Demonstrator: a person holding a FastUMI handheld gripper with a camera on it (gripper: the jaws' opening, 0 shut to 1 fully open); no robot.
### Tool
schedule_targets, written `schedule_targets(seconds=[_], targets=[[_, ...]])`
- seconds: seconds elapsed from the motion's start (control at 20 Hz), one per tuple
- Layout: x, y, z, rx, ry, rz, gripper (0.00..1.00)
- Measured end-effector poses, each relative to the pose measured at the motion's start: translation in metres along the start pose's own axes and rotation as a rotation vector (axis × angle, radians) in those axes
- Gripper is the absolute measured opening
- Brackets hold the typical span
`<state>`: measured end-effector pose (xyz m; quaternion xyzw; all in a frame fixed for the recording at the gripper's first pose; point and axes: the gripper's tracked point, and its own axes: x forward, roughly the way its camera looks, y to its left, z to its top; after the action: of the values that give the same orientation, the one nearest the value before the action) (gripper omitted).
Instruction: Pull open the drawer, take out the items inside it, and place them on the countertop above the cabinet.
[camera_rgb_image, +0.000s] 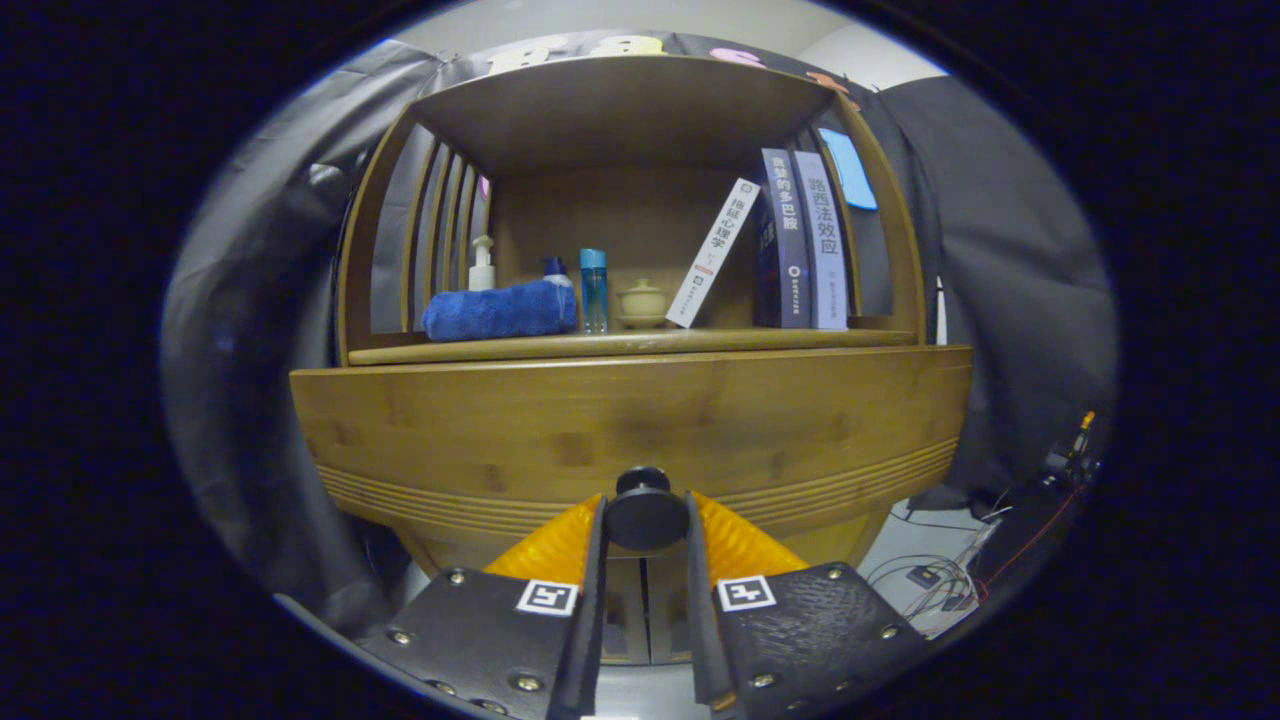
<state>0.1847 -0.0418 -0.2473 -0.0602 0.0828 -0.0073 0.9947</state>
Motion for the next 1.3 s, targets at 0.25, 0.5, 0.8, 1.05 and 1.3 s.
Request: schedule_targets(seconds=[0.25, 0.5, 0.8, 1.05, 1.3], targets=[[-0.048, 0.002, -0.002, 0.013, 0.025, 0.042, 0.36], [-0.101, 0.003, 0.036, -0.042, -0.117, 0.053, 0.09], [-0.108, -0.003, 0.031, -0.088, -0.109, 0.033, 0.1], [-0.098, 0.003, 0.031, -0.072, -0.096, 0.037, 0.25], [-0.078, 0.003, 0.032, -0.118, -0.101, 0.01, 0.46]])
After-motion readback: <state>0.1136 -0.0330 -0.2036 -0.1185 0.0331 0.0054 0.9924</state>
